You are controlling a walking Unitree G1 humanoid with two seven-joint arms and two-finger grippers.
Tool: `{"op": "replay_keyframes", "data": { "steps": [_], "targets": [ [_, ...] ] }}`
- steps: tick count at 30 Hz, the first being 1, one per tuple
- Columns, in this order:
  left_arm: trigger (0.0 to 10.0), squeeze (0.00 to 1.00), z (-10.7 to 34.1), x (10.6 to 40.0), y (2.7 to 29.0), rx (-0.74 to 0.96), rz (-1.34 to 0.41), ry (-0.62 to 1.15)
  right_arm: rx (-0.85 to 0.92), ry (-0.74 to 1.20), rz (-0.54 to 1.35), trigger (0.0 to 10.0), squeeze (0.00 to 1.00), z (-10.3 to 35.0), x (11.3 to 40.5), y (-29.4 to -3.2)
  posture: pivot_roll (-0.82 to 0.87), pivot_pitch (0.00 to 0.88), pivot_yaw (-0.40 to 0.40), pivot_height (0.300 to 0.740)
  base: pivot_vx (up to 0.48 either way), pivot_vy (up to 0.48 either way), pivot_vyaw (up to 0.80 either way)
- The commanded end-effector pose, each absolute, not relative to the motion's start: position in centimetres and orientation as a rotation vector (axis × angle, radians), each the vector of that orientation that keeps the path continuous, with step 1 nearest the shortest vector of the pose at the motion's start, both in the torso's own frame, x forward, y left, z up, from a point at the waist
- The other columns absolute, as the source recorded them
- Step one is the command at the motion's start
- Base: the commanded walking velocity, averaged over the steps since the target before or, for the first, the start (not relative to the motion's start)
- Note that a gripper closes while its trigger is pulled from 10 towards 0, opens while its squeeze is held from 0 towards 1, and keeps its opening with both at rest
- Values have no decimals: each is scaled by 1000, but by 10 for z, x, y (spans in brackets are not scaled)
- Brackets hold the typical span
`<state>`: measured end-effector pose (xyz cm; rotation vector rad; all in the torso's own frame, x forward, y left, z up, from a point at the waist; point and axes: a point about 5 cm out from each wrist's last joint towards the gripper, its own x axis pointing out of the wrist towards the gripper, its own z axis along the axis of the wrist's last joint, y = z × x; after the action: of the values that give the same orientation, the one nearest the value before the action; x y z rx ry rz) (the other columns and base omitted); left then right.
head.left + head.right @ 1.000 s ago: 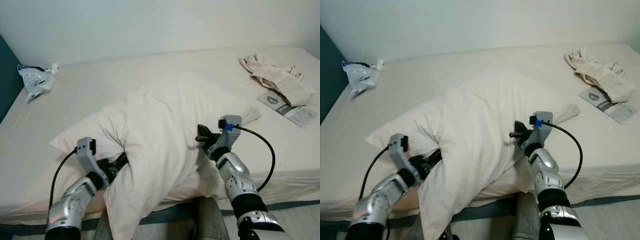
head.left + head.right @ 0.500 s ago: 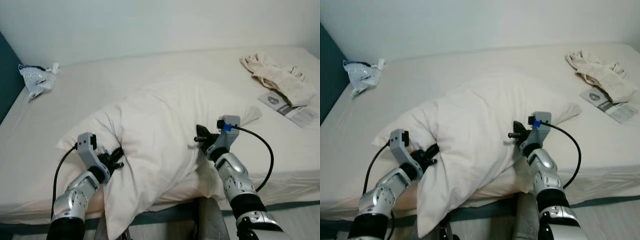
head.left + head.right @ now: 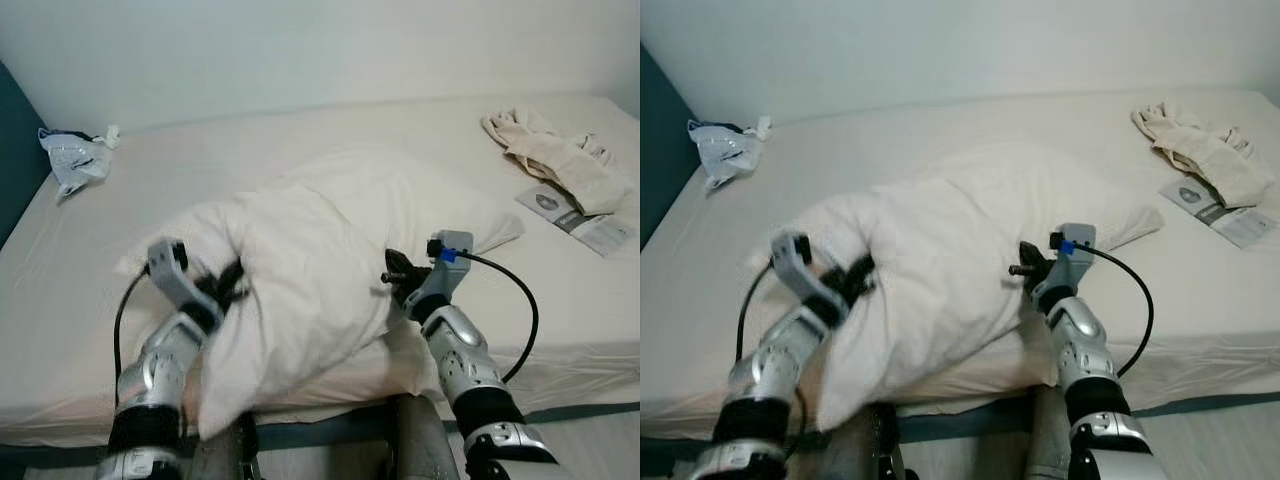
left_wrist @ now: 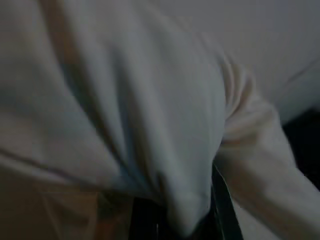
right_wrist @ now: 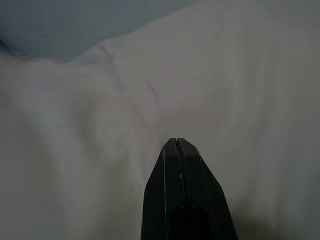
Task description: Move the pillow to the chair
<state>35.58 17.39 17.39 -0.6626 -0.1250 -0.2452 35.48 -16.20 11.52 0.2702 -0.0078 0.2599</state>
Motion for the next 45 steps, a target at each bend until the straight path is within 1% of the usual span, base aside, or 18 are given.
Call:
{"op": "replay_keyframes", "data": {
  "steps": [1, 2, 3, 4, 7, 11, 15, 17, 18, 20, 23, 24, 25, 27, 29, 32, 38, 45],
  "targets": [
    [0, 51, 207, 361, 193, -616, -202, -256, 271, -49, 267, 10000, 0, 126, 360, -159, -58, 95, 33, 587, 0, 0, 0],
    [0, 51, 207, 361, 193, -616, -202, -256, 271, -49, 267, 10000, 0, 126, 360, -159, -58, 95, 33, 587, 0, 0, 0],
    [3216, 51, 222, 363, 199, -634, -195, -312, 271, -61, 267, 10000, 0, 130, 361, -159, -56, 93, 33, 587, 0, 0, 0],
    [10000, 82, 242, 364, 206, -667, -190, -381, 270, -79, 267, 10000, 0, 135, 363, -160, -56, 89, 31, 587, 0, 0, 0],
    [10000, 82, 251, 364, 209, -674, -191, -407, 268, -89, 266, 10000, 0, 138, 364, -160, -56, 89, 31, 587, 0, 0, 0],
    [10000, 24, 263, 361, 209, -630, -203, -472, 275, -117, 268, 10000, 0, 146, 365, -159, -60, 83, 31, 587, 0, 0, 0],
    [10000, 0, 275, 358, 225, -593, -217, -486, 270, -130, 266, 10000, 0, 148, 366, -159, -63, 77, 31, 587, 0, 0, 0],
    [10000, 0, 267, 360, 227, -467, -258, -388, 258, -124, 249, 10000, 0, 147, 365, -162, -62, 76, 29, 587, 0, 0, 0],
    [10000, 0, 267, 360, 227, -467, -258, -388, 258, -124, 249, 10000, 0, 147, 365, -162, -62, 76, 29, 587, 0, 0, 0],
    [10000, 0, 250, 358, 227, -326, -332, -280, 183, -90, 195, 10000, 0, 142, 366, -172, -60, 79, 27, 587, 0, 0, 0],
    [10000, 0, 228, 357, 233, -289, -342, -162, 108, -27, 128, 10000, 0, 134, 367, -191, -58, 92, 27, 587, 0, 0, 0],
    [10000, 0, 221, 357, 236, -246, -329, -137, 176, -6, 84, 10000, 847, 131, 367, -203, -56, 109, 26, 587, 0, 0, 0],
    [10000, 0, 215, 357, 236, -234, -322, -111, 283, 5, 61, 10000, 1000, 128, 367, -211, -52, 121, 27, 587, 0, 0, 0],
    [10000, 0, 209, 357, 233, -214, -318, -92, 435, 33, 56, 10000, 1000, 122, 366, -216, -39, 147, 32, 587, 0, 0, 0],
    [10000, 0, 208, 357, 231, -213, -318, -89, 471, 52, 64, 10000, 1000, 120, 366, -215, -39, 147, 32, 587, 0, 0, 0],
    [10000, 0, 197, 354, 223, -194, -334, -50, 646, 68, 71, 10000, 1000, 116, 366, -210, -18, 194, 45, 587, 0, 0, 0],
    [10000, 0, 191, 350, 216, -162, -373, -19, 685, 83, 80, 10000, 1000, 109, 364, -206, 0, 240, 58, 587, 0, 0, 0],
    [10000, 0, 194, 347, 209, -152, -409, -45, 818, 109, -24, 10000, 1000, 99, 362, -218, 24, 290, 66, 587, 0, 0, 0]
  ]
}}
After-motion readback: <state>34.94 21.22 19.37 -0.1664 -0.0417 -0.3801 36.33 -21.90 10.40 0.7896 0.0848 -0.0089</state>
